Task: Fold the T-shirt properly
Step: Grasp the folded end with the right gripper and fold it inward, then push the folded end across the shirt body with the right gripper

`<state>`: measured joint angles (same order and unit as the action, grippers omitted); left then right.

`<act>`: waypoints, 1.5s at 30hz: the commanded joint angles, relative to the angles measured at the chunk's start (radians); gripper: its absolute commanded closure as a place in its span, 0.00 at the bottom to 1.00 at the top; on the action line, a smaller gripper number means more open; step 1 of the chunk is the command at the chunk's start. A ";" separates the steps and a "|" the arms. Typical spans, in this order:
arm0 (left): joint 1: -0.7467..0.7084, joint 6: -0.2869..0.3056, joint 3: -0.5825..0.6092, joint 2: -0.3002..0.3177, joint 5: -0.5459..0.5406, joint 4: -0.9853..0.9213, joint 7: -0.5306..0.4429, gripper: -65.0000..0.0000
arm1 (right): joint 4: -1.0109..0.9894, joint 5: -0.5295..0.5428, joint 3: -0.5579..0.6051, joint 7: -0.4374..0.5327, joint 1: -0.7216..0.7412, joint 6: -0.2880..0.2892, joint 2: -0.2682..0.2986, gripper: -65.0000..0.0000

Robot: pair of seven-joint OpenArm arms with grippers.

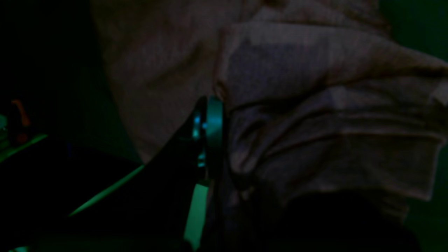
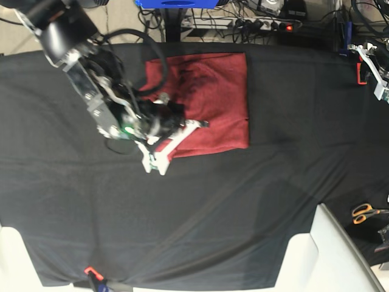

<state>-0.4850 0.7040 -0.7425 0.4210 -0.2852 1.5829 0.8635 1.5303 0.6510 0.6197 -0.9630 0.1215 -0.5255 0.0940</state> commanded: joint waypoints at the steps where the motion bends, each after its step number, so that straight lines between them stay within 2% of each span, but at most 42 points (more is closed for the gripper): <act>1: -0.004 -0.006 -0.009 0.022 -0.003 0.015 -0.010 1.00 | -0.011 0.005 -0.002 0.005 0.028 -0.003 -0.007 0.99; 8: -0.025 -0.006 -0.009 0.022 -0.003 0.015 -0.010 1.00 | -0.037 -0.141 0.001 -0.004 0.030 0.000 -0.067 0.99; 13: -0.025 -0.006 -0.009 0.023 -0.003 0.015 -0.010 1.00 | -0.040 -0.145 0.102 0.003 0.036 -0.003 -0.070 0.99; 33: -0.053 -0.006 -0.009 0.034 -0.003 0.015 -0.010 1.00 | -0.089 -0.145 0.105 0.026 0.071 0.002 -0.073 0.99; 37: -0.053 -0.006 -0.009 0.034 -0.003 0.015 -0.010 1.00 | -0.141 -0.147 0.110 0.025 0.082 0.003 -0.107 1.00; 41: -0.053 -0.006 -0.009 0.036 -0.003 0.015 -0.010 1.00 | -0.153 -0.147 0.213 0.028 0.108 -0.003 -0.109 1.00; 45: -0.053 -0.006 -0.010 0.036 -0.001 0.012 -0.010 1.00 | -0.182 -0.147 0.225 0.028 0.111 -0.003 -0.133 1.00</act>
<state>-0.5343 0.7040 -0.7425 0.4358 -0.2848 1.5837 0.8597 1.3334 0.5003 0.8482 -0.9417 0.2131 -0.5312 -0.0311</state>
